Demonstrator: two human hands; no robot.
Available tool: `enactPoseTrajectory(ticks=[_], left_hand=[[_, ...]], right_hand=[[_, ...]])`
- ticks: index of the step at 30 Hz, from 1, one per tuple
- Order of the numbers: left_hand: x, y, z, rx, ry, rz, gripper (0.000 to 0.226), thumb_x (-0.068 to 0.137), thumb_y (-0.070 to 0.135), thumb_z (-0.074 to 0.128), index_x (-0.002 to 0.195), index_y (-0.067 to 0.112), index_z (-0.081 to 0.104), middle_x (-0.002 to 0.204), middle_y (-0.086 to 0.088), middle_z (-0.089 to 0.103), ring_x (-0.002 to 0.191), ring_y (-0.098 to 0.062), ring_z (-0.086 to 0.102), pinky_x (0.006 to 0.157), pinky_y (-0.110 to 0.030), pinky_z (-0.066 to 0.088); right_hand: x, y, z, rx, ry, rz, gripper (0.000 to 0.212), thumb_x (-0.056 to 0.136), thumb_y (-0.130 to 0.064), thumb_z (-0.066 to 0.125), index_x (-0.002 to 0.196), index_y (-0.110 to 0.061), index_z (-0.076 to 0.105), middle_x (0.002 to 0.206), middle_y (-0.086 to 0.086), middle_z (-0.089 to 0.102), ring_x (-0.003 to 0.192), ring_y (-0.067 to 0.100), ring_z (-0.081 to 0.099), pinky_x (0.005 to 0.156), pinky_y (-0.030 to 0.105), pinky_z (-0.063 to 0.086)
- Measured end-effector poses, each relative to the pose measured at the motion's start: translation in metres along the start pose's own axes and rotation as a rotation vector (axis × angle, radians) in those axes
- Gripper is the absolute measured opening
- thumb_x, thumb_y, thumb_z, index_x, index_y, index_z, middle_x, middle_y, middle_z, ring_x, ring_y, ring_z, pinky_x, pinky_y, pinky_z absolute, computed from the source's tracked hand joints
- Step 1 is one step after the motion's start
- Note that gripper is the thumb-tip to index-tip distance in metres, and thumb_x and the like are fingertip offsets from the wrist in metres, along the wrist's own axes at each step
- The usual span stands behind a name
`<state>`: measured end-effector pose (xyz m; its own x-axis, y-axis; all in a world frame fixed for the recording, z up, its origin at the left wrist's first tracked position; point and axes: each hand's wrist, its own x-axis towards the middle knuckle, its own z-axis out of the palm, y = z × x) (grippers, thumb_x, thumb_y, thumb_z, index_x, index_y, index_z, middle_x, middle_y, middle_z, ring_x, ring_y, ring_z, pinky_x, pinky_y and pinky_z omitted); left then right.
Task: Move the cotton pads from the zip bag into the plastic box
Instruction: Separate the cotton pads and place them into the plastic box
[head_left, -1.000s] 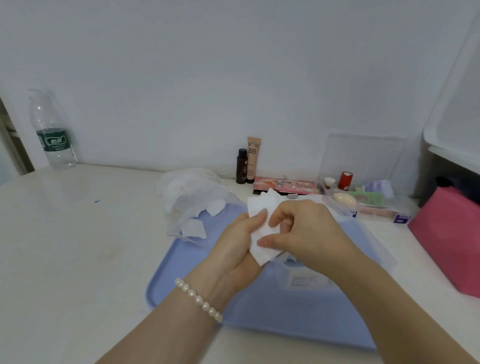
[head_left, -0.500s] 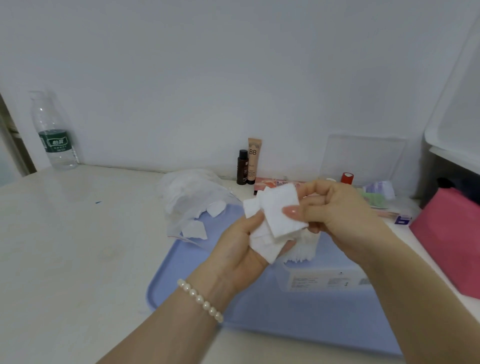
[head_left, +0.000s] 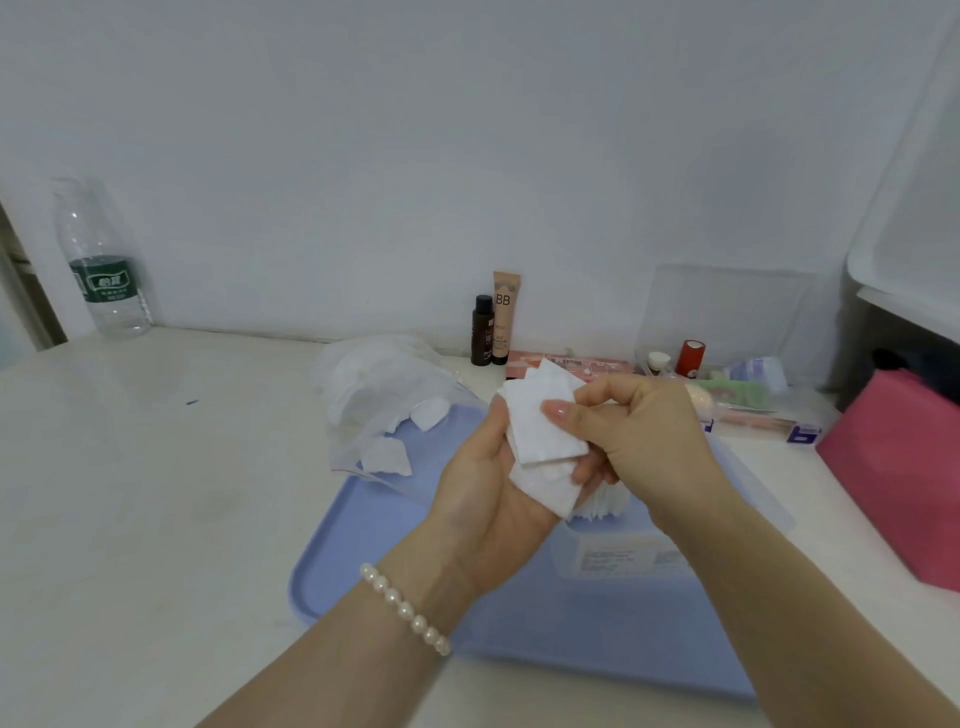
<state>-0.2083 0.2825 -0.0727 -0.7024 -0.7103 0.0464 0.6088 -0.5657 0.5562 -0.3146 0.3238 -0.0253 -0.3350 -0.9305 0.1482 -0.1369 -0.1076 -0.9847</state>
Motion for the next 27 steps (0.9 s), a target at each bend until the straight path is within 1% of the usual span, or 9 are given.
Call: enactPoseTrajectory(ticks=[2, 4, 7, 9, 11, 14, 21, 25, 27], left_hand=[[0.0, -0.001, 0.0, 0.03, -0.007, 0.002, 0.069, 0.095, 0.053, 0.022, 0.106, 0.005, 0.071, 0.096, -0.017, 0.066, 0.066, -0.023, 0.05, 0.084, -0.038, 0.043], [-0.002, -0.001, 0.001, 0.074, -0.011, -0.001, 0.067, 0.092, 0.054, 0.025, 0.101, 0.007, 0.073, 0.098, -0.017, 0.067, 0.073, -0.025, 0.05, 0.08, -0.035, 0.045], [-0.004, -0.001, 0.001, 0.114, 0.018, 0.013, 0.052, 0.087, 0.039, 0.04, 0.119, 0.004, 0.06, 0.113, -0.017, 0.066, 0.09, -0.028, 0.061, 0.09, -0.038, 0.044], [-0.005, -0.002, 0.001, 0.173, 0.014, 0.035, 0.052, 0.087, 0.031, 0.041, 0.131, 0.005, 0.049, 0.126, -0.019, 0.059, 0.107, -0.032, 0.058, 0.101, -0.044, 0.038], [-0.005, -0.003, 0.001, 0.186, 0.008, 0.047, 0.052, 0.088, 0.028, 0.04, 0.135, 0.004, 0.044, 0.13, -0.022, 0.056, 0.115, -0.036, 0.051, 0.104, -0.047, 0.036], [-0.005, -0.002, 0.001, 0.151, 0.011, 0.036, 0.049, 0.093, 0.027, 0.035, 0.135, 0.004, 0.044, 0.127, -0.021, 0.058, 0.119, -0.033, 0.055, 0.099, -0.044, 0.044], [-0.006, -0.002, -0.001, 0.155, 0.023, 0.03, 0.049, 0.087, 0.027, 0.04, 0.128, 0.002, 0.051, 0.121, -0.019, 0.062, 0.115, -0.03, 0.058, 0.097, -0.042, 0.047], [-0.007, 0.003, 0.0, 0.087, -0.007, -0.006, 0.063, 0.088, 0.053, 0.039, 0.12, 0.004, 0.062, 0.119, -0.018, 0.064, 0.108, -0.029, 0.062, 0.093, -0.041, 0.048], [-0.007, 0.007, 0.0, 0.075, 0.0, -0.012, 0.072, 0.082, 0.06, 0.036, 0.117, 0.004, 0.065, 0.12, -0.02, 0.062, 0.106, -0.031, 0.062, 0.094, -0.042, 0.047]], right_hand=[[0.001, 0.002, 0.001, -0.019, 0.003, -0.005, 0.015, 0.077, -0.005, 0.072, 0.069, -0.002, 0.059, 0.034, 0.001, 0.05, 0.026, 0.01, 0.043, 0.031, 0.01, 0.032], [0.001, 0.004, 0.001, -0.037, 0.006, -0.019, 0.017, 0.076, -0.004, 0.073, 0.067, -0.005, 0.059, 0.038, 0.002, 0.052, 0.028, 0.013, 0.045, 0.032, 0.014, 0.035], [0.002, 0.007, 0.0, -0.104, 0.019, -0.045, 0.018, 0.075, -0.009, 0.075, 0.066, -0.009, 0.059, 0.048, 0.006, 0.058, 0.042, 0.022, 0.053, 0.036, 0.022, 0.042], [0.003, 0.008, 0.0, -0.148, 0.031, -0.059, 0.021, 0.074, -0.013, 0.076, 0.068, -0.012, 0.056, 0.043, 0.001, 0.053, 0.04, 0.019, 0.051, 0.038, 0.025, 0.044], [0.004, 0.01, 0.001, -0.218, 0.054, -0.089, 0.025, 0.074, -0.018, 0.077, 0.073, -0.016, 0.052, 0.045, 0.002, 0.052, 0.04, 0.017, 0.05, 0.041, 0.03, 0.045], [0.003, 0.011, 0.003, -0.337, 0.097, -0.151, 0.028, 0.073, -0.025, 0.077, 0.079, -0.024, 0.05, 0.053, 0.004, 0.053, 0.05, 0.018, 0.052, 0.052, 0.037, 0.05], [-0.001, 0.003, 0.005, -0.458, 0.096, -0.227, 0.024, 0.071, -0.019, 0.077, 0.067, -0.02, 0.053, 0.053, -0.006, 0.043, 0.053, 0.01, 0.041, 0.056, 0.028, 0.039], [-0.004, -0.001, 0.005, -0.431, 0.037, -0.207, 0.029, 0.069, -0.016, 0.079, 0.06, -0.02, 0.052, 0.058, -0.004, 0.052, 0.052, 0.012, 0.049, 0.055, 0.027, 0.045], [-0.003, -0.003, 0.002, -0.267, -0.027, -0.134, 0.023, 0.07, -0.01, 0.078, 0.066, -0.01, 0.056, 0.056, 0.0, 0.058, 0.044, 0.012, 0.054, 0.043, 0.025, 0.047]])
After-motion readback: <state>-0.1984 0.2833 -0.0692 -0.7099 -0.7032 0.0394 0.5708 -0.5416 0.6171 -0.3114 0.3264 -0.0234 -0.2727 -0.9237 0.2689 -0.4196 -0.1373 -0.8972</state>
